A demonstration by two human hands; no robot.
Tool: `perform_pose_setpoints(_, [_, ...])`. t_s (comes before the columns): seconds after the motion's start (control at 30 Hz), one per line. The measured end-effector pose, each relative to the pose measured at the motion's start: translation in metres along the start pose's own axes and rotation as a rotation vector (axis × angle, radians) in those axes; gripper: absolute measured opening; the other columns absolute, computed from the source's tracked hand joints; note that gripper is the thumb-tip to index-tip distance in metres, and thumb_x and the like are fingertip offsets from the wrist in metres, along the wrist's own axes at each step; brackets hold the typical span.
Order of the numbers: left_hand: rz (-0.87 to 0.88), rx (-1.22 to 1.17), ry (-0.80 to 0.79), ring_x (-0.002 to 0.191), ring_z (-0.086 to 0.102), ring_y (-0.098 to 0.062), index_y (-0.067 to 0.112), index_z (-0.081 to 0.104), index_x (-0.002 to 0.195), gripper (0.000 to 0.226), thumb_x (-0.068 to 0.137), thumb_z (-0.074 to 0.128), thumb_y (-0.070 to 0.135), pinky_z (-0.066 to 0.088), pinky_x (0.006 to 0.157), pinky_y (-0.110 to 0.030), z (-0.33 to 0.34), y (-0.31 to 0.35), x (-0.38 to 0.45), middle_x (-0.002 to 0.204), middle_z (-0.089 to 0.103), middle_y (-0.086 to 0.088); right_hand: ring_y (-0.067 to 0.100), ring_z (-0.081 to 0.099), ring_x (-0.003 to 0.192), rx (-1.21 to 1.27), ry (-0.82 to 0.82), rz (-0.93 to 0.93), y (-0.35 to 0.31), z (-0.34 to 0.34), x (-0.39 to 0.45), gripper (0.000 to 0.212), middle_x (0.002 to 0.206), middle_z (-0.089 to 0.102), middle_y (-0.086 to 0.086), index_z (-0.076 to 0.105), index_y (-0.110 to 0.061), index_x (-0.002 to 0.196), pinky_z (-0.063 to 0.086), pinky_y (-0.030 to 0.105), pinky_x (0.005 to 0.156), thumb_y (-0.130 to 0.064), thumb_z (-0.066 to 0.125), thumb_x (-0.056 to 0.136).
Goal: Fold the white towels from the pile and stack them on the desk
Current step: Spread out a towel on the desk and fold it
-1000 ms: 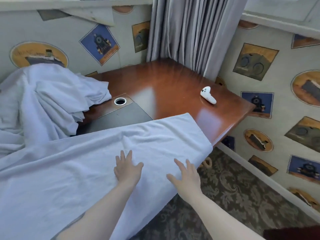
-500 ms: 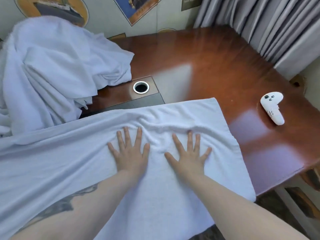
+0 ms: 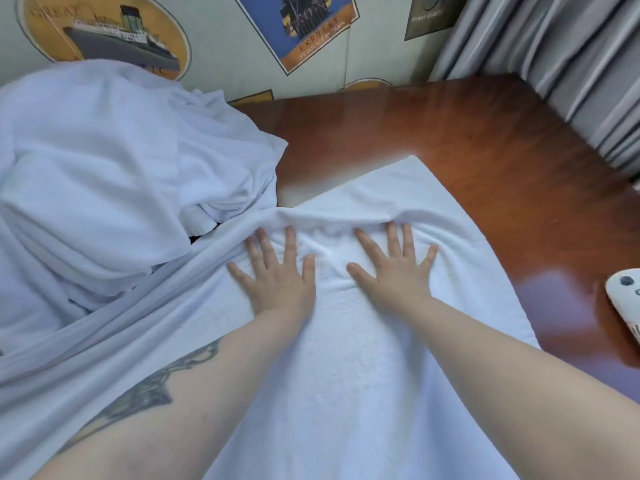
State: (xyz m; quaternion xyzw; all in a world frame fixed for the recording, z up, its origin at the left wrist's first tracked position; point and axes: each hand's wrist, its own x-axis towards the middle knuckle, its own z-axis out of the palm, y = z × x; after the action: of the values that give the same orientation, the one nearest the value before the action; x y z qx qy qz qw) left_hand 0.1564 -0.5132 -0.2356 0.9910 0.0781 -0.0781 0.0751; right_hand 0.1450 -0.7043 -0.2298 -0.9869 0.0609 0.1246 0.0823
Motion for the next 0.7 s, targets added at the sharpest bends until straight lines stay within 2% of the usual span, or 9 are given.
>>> perform_pose_setpoints(0.1, [-0.006,0.014,0.019,0.146,-0.025,-0.027,0.043,-0.022,0.148,0.063,0.091,-0.004,0.063,-0.015,0.109,-0.066,0.001,0.008,0.016,0.161,-0.021,-0.006,0.015,-0.03,0.145,0.158,-0.132,-0.039,0.01,-0.018,0.016,0.075,0.161,-0.023,-0.009,0.004,-0.061,0.146,-0.021,0.064,0.107,-0.079,0.037,0.082])
perform_pose_setpoints(0.17, [0.0,0.028,0.005,0.147,-0.023,-0.028,0.043,-0.02,0.148,0.064,0.091,-0.002,0.065,-0.013,0.11,-0.066,0.0,0.008,0.018,0.162,-0.019,-0.007,0.012,-0.024,0.147,0.323,-0.167,-0.01,0.015,-0.029,0.003,0.073,0.163,-0.014,-0.01,0.02,-0.052,0.149,-0.021,0.059,0.11,-0.064,0.053,0.085])
perform_pose_setpoints(0.27, [0.036,0.022,-0.046,0.148,-0.02,-0.028,0.039,-0.01,0.153,0.067,0.094,0.013,0.063,-0.011,0.112,-0.064,-0.007,0.005,0.012,0.162,-0.016,-0.007,0.014,-0.017,0.149,0.221,0.082,0.054,0.008,-0.019,-0.056,0.057,0.165,0.002,-0.003,0.034,-0.034,0.148,-0.02,0.052,0.114,-0.045,0.049,0.094])
perform_pose_setpoints(0.33, [0.114,0.008,-0.072,0.149,-0.017,-0.025,0.033,-0.003,0.155,0.07,0.095,0.026,0.056,-0.012,0.115,-0.059,-0.011,0.002,-0.008,0.163,-0.014,-0.004,0.012,-0.021,0.148,0.223,0.203,0.041,-0.014,0.005,-0.116,0.055,0.165,-0.002,-0.004,0.027,-0.033,0.151,-0.025,0.046,0.112,-0.042,0.04,0.098])
perform_pose_setpoints(0.43, [0.19,-0.014,-0.061,0.149,-0.015,-0.019,0.029,-0.001,0.156,0.07,0.097,0.031,0.05,-0.012,0.117,-0.049,-0.004,-0.003,-0.08,0.163,-0.013,0.0,0.009,-0.037,0.141,0.175,0.081,0.032,-0.025,0.045,-0.197,0.064,0.16,-0.025,-0.009,-0.006,-0.038,0.154,-0.03,0.045,0.111,-0.05,0.026,0.1])
perform_pose_setpoints(0.5, [0.178,-0.049,-0.102,0.149,-0.015,-0.017,0.031,-0.003,0.156,0.07,0.097,0.031,0.05,-0.011,0.118,-0.046,0.007,-0.009,-0.147,0.163,-0.015,0.003,0.009,-0.037,0.141,0.111,0.056,0.087,-0.007,0.059,-0.229,0.066,0.158,-0.028,-0.01,-0.019,-0.039,0.149,-0.025,0.045,0.114,-0.057,0.02,0.099])
perform_pose_setpoints(0.57, [0.207,-0.036,-0.102,0.151,-0.008,-0.02,0.03,0.001,0.156,0.069,0.097,0.03,0.05,-0.007,0.118,-0.045,0.015,-0.012,-0.222,0.162,-0.014,0.003,0.01,-0.031,0.143,0.105,0.074,0.155,0.02,0.059,-0.245,0.067,0.157,-0.029,-0.012,-0.021,-0.042,0.146,-0.02,0.048,0.115,-0.064,0.019,0.097])
perform_pose_setpoints(0.67, [0.255,-0.093,-0.076,0.145,0.029,-0.028,0.022,0.037,0.15,0.064,0.09,0.033,0.045,0.005,0.115,-0.044,0.016,-0.007,-0.304,0.158,0.027,-0.006,0.018,-0.03,0.145,0.052,-0.039,0.204,0.06,0.047,-0.256,0.068,0.156,-0.033,-0.011,-0.025,-0.047,0.145,-0.012,0.06,0.114,-0.068,0.015,0.095])
perform_pose_setpoints(0.7, [0.235,-0.075,-0.097,0.148,0.02,-0.027,0.023,0.028,0.153,0.064,0.093,0.032,0.045,-0.001,0.117,-0.044,0.014,-0.007,-0.319,0.161,0.019,-0.005,0.021,-0.028,0.146,0.051,-0.095,0.226,0.069,0.041,-0.26,0.068,0.158,-0.03,-0.009,-0.021,-0.046,0.148,-0.008,0.062,0.114,-0.066,0.016,0.096])
